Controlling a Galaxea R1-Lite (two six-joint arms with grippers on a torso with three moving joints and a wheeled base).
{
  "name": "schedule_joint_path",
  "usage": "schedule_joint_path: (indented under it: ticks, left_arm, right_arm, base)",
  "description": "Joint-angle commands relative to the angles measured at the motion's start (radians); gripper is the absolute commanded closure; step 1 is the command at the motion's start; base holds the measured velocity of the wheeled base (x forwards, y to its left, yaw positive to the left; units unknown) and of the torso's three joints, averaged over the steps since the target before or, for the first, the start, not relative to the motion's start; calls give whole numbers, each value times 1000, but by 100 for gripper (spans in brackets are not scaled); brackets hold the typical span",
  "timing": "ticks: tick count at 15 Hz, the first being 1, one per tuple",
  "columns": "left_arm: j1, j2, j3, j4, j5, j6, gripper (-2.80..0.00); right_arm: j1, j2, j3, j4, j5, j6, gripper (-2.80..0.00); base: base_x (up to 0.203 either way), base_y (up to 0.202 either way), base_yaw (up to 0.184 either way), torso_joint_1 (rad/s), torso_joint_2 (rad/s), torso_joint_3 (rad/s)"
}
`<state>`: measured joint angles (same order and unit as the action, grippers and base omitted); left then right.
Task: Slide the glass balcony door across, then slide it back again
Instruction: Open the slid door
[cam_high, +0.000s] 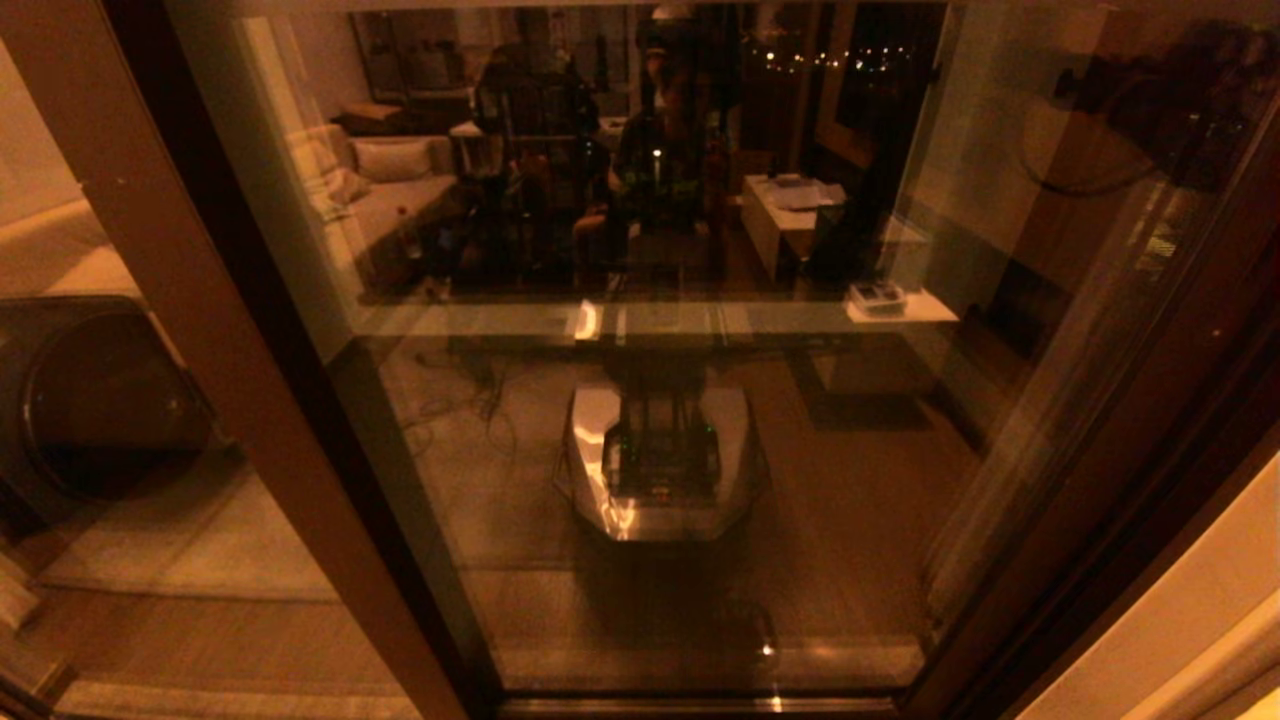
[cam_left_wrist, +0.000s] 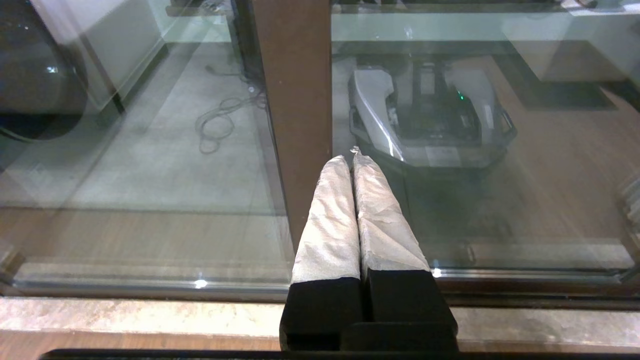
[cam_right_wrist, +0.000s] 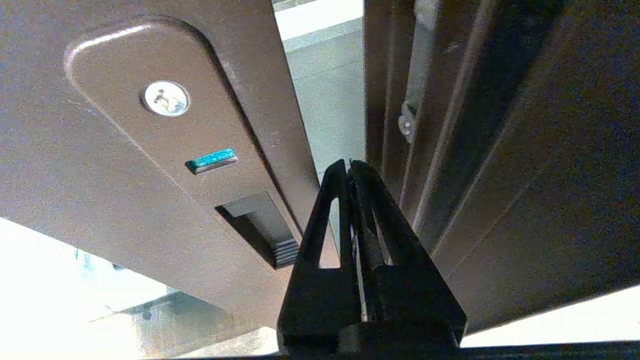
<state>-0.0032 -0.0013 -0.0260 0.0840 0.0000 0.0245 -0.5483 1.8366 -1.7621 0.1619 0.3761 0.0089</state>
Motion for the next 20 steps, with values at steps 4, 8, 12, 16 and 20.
schedule_joint_path:
  ticks: [4, 8, 12, 16, 20]
  left_arm:
    - [0, 0, 0, 0, 0, 0, 0]
    - [0, 0, 0, 0, 0, 0, 0]
    - [0, 0, 0, 0, 0, 0, 0]
    - [0, 0, 0, 0, 0, 0, 0]
    - [0, 0, 0, 0, 0, 0, 0]
  right_arm:
    - [10, -8, 10, 1, 4, 0, 0]
    - [32, -35, 45, -1, 6, -2, 0]
    - [57, -51, 74, -1, 6, -4, 0]
    - [73, -64, 87, -1, 6, -4, 0]
    - [99, -85, 118, -1, 7, -4, 0]
  base:
    - [0, 0, 0, 0, 0, 0]
    - [0, 0, 0, 0, 0, 0]
    - [0, 0, 0, 0, 0, 0]
    - [0, 0, 0, 0, 0, 0]
    - [0, 0, 0, 0, 0, 0]
